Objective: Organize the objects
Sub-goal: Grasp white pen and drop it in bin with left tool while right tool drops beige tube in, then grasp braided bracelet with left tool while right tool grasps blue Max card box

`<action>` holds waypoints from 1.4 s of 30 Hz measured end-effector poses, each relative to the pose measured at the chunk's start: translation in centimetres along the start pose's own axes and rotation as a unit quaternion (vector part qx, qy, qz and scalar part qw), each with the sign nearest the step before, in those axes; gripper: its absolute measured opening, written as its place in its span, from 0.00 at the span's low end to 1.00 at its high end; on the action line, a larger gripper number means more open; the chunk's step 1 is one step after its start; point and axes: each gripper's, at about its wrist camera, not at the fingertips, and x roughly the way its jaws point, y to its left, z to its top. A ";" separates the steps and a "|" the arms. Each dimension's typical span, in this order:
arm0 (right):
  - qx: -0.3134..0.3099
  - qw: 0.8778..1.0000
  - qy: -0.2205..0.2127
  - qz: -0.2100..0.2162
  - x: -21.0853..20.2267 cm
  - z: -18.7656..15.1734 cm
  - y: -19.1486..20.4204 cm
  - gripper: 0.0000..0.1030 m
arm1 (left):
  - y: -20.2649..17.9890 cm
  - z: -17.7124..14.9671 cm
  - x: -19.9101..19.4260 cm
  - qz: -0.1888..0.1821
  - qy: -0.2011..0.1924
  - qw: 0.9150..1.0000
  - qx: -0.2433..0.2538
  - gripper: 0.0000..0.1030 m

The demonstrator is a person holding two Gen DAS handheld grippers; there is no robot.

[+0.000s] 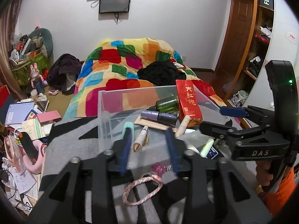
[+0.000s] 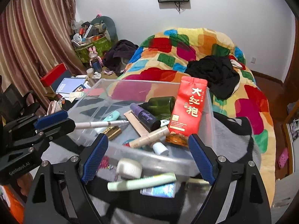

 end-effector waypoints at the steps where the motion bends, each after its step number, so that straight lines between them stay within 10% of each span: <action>1: -0.002 1.000 -0.002 -0.003 -0.3 -0.2 0.0 0.83 | 0.0 -0.3 -0.4 0.003 -0.004 1.000 0.001 0.54; 23: -0.027 0.996 0.081 -0.035 2.3 -7.2 -1.6 0.92 | 0.8 -7.5 3.2 0.009 0.133 0.991 0.018 0.82; 32: -0.030 0.994 0.104 -0.026 3.5 -7.0 -1.4 0.64 | -1.1 -6.6 5.7 -0.007 0.157 0.987 0.029 0.81; 42: -0.040 0.995 0.087 -0.026 3.0 -7.1 -1.1 0.43 | -1.7 -5.8 6.1 0.008 0.151 0.988 0.029 0.35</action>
